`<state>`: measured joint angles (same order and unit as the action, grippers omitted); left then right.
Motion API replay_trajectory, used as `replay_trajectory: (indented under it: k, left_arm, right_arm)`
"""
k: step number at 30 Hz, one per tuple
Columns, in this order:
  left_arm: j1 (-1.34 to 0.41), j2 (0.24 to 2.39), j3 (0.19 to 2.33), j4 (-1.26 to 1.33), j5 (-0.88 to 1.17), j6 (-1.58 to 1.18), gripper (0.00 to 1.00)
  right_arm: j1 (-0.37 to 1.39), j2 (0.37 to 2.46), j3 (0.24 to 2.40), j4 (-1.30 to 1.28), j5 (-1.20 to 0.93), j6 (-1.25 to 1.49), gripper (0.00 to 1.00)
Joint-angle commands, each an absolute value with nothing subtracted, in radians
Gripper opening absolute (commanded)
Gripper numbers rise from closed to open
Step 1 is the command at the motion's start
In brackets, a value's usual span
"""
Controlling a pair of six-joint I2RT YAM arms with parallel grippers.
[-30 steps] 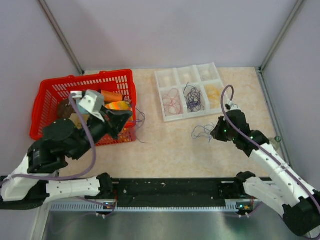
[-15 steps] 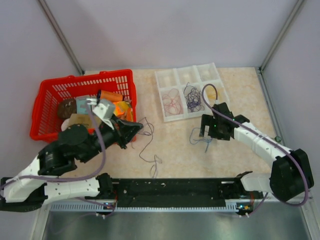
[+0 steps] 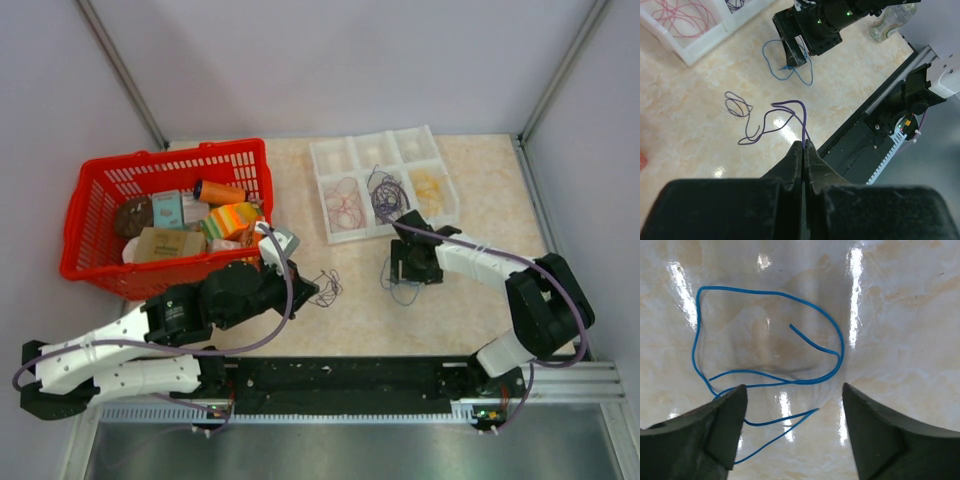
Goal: Untangle the cables
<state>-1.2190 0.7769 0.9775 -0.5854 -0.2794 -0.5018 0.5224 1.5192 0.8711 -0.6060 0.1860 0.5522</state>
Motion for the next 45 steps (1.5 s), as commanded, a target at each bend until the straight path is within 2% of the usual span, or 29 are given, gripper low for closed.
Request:
replay_trajectory:
  k: [1,4,5,7,12,19,24,31,45]
  left_arm:
    - [-1.218,0.782,0.945,-0.463,-0.236,-0.541,0.0]
    - [-1.218,0.793,0.942,-0.46,-0.242,-0.537,0.0]
    - [-1.218,0.798,0.942,-0.463,-0.245,-0.534,0.0]
    - [-1.218,0.802,0.946,-0.477,-0.252,-0.532,0.0]
    - [-1.218,0.793,0.922,-0.486,-0.273,-0.538,0.0]
    - [-1.213,0.798,0.902,-0.469,-0.296,-0.545,0.0]
    - [-1.21,0.789,0.882,-0.456,-0.327,-0.568,0.0]
    - [-1.209,0.787,0.862,-0.45,-0.324,-0.606,0.0]
    - [-1.201,0.822,0.815,-0.426,-0.287,-0.644,0.0]
  right_arm:
    - [0.58,1.531,0.856,-0.531,0.252,0.615,0.65]
    - [0.592,1.558,0.844,-0.496,0.276,0.638,0.39]
    - [0.595,1.569,0.844,-0.491,0.282,0.646,0.35]
    - [0.6,1.574,0.842,-0.485,0.296,0.663,0.33]
    - [0.617,1.433,0.816,-0.469,0.291,0.687,0.0]
    - [0.615,1.119,0.871,-0.477,0.284,0.624,0.0]
    - [0.6,1.091,1.069,-0.459,0.322,0.534,0.0]
    - [0.54,1.349,1.449,-0.35,0.351,0.365,0.0]
    - [0.439,1.932,2.031,-0.118,0.42,0.112,0.0]
